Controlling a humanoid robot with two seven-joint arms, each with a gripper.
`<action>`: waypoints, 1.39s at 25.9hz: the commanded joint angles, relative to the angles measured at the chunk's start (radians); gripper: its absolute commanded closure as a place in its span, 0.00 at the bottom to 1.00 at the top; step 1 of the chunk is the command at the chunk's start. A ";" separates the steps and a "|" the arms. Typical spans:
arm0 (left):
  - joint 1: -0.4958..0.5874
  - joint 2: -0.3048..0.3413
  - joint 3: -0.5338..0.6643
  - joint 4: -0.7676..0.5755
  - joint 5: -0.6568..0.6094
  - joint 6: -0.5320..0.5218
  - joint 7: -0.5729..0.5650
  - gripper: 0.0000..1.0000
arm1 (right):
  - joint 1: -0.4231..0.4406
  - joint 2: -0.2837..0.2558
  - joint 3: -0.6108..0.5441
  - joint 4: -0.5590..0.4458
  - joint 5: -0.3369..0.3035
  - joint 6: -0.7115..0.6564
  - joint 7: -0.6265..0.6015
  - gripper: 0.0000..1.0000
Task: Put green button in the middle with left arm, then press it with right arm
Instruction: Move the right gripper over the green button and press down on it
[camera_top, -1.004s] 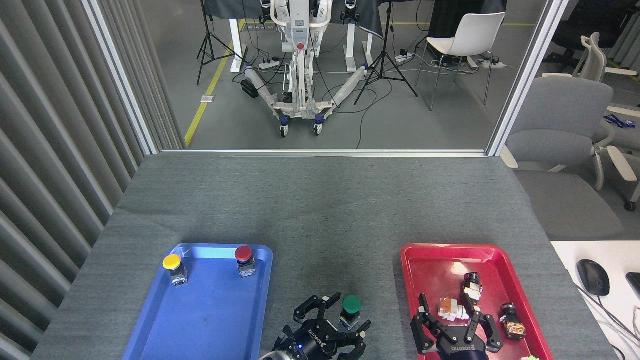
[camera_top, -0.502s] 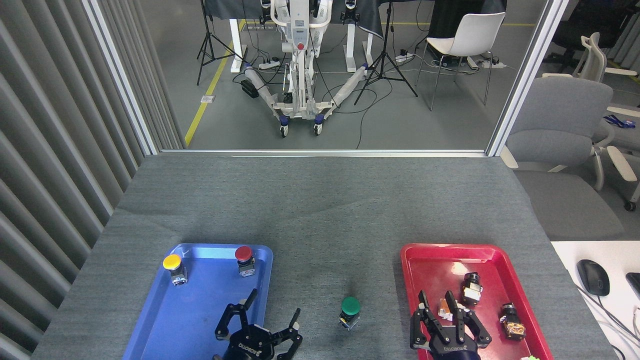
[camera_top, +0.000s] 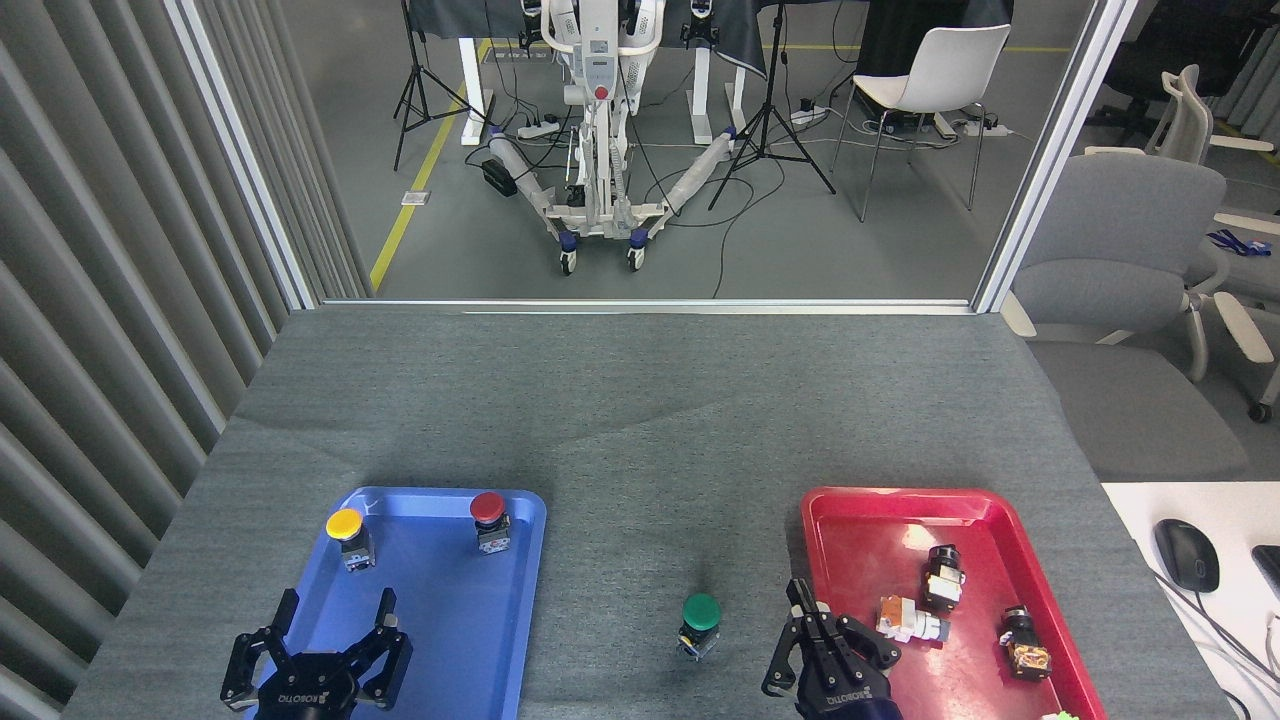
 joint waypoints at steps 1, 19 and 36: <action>0.012 0.011 0.017 -0.008 0.004 -0.005 -0.081 0.01 | -0.003 0.010 0.043 0.018 0.033 0.001 0.000 1.00; 0.018 0.011 0.052 -0.002 0.010 -0.005 -0.082 0.01 | -0.101 0.032 0.129 0.259 0.160 0.116 -0.006 1.00; 0.018 0.011 0.063 -0.002 0.018 -0.004 -0.082 0.01 | -0.103 0.029 0.098 0.111 0.142 0.156 -0.037 0.02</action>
